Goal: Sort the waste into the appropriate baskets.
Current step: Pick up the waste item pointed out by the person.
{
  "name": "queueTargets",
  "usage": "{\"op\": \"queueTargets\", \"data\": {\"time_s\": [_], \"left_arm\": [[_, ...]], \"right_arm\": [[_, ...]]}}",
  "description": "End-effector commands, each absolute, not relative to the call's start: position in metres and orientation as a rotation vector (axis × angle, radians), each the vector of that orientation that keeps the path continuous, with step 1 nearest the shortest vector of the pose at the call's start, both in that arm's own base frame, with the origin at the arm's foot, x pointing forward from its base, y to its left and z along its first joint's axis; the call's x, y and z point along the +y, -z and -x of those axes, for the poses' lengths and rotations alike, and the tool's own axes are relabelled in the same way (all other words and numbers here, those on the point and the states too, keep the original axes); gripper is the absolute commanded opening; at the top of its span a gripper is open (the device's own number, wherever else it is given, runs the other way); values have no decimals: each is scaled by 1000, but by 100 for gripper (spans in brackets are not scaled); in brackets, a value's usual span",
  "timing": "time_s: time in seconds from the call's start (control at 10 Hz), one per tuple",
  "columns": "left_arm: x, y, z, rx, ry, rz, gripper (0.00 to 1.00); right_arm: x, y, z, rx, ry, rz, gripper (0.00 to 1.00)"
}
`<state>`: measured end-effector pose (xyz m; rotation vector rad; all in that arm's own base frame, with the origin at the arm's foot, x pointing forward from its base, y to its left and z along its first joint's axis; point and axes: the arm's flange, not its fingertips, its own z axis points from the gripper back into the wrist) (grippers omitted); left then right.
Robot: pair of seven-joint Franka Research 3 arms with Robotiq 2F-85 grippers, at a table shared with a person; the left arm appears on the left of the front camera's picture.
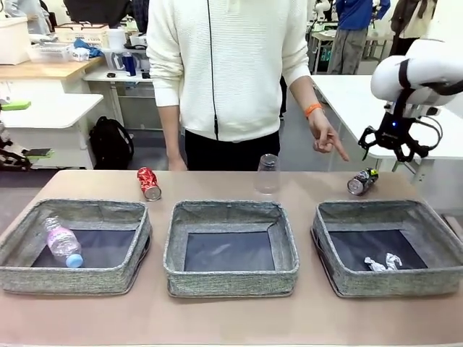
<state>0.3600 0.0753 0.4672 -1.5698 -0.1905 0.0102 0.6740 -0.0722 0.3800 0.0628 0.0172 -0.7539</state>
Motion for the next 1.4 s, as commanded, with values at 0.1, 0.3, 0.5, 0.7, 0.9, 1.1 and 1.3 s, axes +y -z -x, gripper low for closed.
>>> {"op": "queueTargets", "data": {"time_s": [0.1,0.3,0.5,0.7,0.9,1.1,1.3], "left_arm": [[76,-468,-358,-201,8,1585,100],[76,-468,-358,-201,8,1585,100],[76,-468,-358,-201,8,1585,100],[76,-468,-358,-201,8,1585,100],[76,-468,-358,-201,8,1585,100],[76,-468,-358,-201,8,1585,100],[76,-468,-358,-201,8,1585,100]], "right_arm": [[-72,-363,-693,75,765,-51,100],[-70,-348,-697,102,763,-74,100],[-65,-340,-698,109,758,-92,100],[-64,-333,-698,137,754,-91,100],[-63,-331,-696,139,761,-96,100],[-61,-328,-697,121,787,-57,41],[-59,-327,-698,114,785,-51,0]]}}
